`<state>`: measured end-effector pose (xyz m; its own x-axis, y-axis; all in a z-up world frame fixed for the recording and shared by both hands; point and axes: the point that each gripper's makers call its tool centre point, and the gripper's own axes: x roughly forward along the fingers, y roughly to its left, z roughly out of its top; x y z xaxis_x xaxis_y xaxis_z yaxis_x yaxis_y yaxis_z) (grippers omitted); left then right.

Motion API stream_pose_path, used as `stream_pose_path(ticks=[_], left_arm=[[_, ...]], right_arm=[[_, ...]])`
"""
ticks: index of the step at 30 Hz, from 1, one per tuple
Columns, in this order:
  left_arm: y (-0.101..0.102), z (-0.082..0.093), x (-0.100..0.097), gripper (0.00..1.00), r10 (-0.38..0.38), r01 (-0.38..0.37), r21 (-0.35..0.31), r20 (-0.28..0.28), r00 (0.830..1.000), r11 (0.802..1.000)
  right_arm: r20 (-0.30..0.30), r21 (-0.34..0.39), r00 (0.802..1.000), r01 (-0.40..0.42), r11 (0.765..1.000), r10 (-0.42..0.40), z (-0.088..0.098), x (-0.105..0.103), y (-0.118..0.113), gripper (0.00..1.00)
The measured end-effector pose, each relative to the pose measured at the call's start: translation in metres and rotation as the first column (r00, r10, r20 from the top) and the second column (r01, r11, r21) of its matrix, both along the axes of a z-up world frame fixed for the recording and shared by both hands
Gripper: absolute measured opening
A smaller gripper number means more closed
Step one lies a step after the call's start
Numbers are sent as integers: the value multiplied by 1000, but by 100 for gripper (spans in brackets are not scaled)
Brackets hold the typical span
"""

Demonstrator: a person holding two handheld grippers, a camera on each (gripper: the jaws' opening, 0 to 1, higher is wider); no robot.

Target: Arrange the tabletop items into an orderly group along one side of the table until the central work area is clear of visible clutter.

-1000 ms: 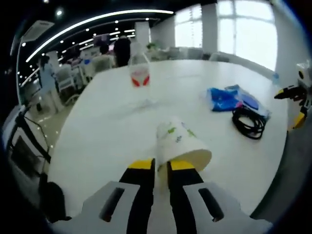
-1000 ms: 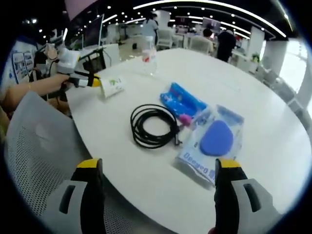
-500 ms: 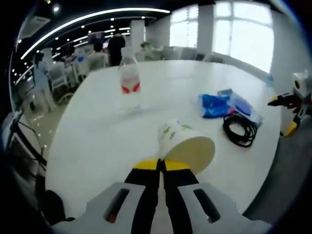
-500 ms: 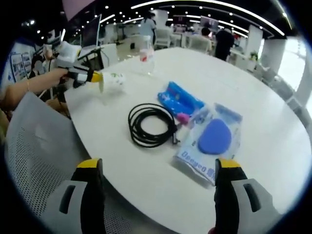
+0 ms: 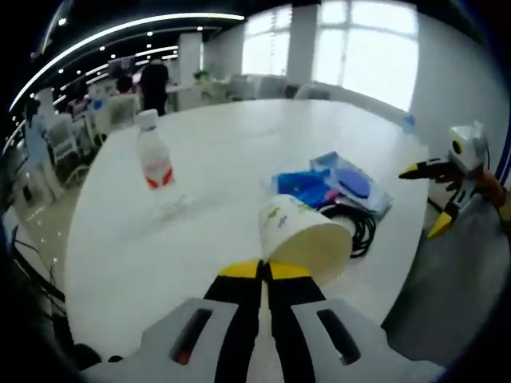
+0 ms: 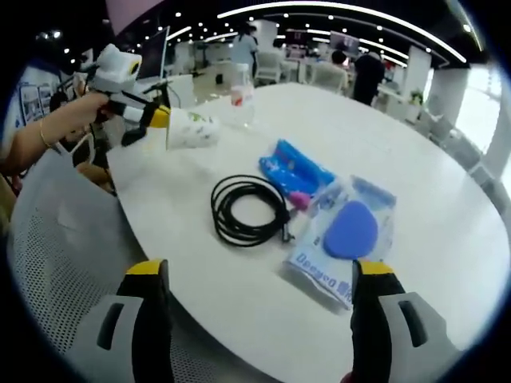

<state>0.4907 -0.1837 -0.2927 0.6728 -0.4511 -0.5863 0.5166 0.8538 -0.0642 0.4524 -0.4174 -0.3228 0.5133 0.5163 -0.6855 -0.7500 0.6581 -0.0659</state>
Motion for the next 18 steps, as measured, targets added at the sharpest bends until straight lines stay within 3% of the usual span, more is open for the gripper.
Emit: stream_pose_path(ticks=[8,14,18], left_arm=[[-28,13,-8,0,-101,101,3,17,995,995],[-47,18,-17,0,-168,168,-34,-2,986,985],[-59,20,-23,0,-210,209,-24,-11,978,978]], right_arm=[[30,6,999,-16,1000,16,4,2,3,95],[69,9,997,-42,999,41,8,3,6,94],[101,9,993,-63,998,62,12,4,9,93]])
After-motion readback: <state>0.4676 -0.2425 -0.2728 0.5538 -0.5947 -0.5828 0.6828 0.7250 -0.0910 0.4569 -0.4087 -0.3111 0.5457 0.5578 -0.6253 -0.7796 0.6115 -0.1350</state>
